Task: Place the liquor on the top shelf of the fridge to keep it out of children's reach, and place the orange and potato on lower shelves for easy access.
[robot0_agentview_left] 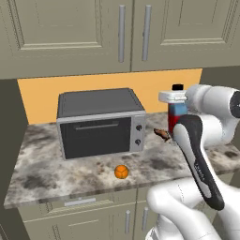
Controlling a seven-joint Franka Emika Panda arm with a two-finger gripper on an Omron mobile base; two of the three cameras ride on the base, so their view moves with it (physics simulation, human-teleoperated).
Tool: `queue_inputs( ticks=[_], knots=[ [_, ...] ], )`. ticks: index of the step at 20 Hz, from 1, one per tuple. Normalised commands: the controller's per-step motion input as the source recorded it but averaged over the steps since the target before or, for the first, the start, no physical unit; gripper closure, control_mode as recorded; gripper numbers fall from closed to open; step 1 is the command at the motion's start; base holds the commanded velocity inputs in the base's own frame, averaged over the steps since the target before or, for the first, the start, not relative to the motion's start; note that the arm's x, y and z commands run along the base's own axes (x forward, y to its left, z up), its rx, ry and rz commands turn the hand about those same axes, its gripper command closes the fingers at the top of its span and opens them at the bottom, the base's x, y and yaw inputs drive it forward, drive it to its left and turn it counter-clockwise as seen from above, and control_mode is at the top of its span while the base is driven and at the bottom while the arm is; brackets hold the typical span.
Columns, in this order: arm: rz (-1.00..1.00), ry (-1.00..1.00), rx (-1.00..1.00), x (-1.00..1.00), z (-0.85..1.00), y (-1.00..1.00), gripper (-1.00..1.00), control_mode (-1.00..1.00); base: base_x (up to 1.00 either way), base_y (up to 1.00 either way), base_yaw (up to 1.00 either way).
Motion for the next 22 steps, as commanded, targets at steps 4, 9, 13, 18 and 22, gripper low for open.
queue_inputs(
  ticks=[4, 9, 13, 18, 22],
  knots=[
    [0.2, 0.02, 0.0, -0.31, 0.1, -0.37, 1.0, -1.0, 0.0, 0.0, 0.0],
    [0.1, 0.09, -0.02, -0.19, 0.23, -0.03, 1.0, -1.0, 0.0, 0.0, 0.0],
    [0.11, 0.03, -0.01, -0.27, 0.27, 0.0, 1.0, -1.0, 0.0, 0.0, 0.0],
    [0.07, 0.0, -0.01, -0.17, 0.11, 0.0, 1.0, 1.0, -0.2, 0.0, 0.07],
    [0.0, 0.0, 0.0, 0.0, 0.0, 0.0, 1.0, 1.0, -0.83, 0.1, 0.3]
  ],
)
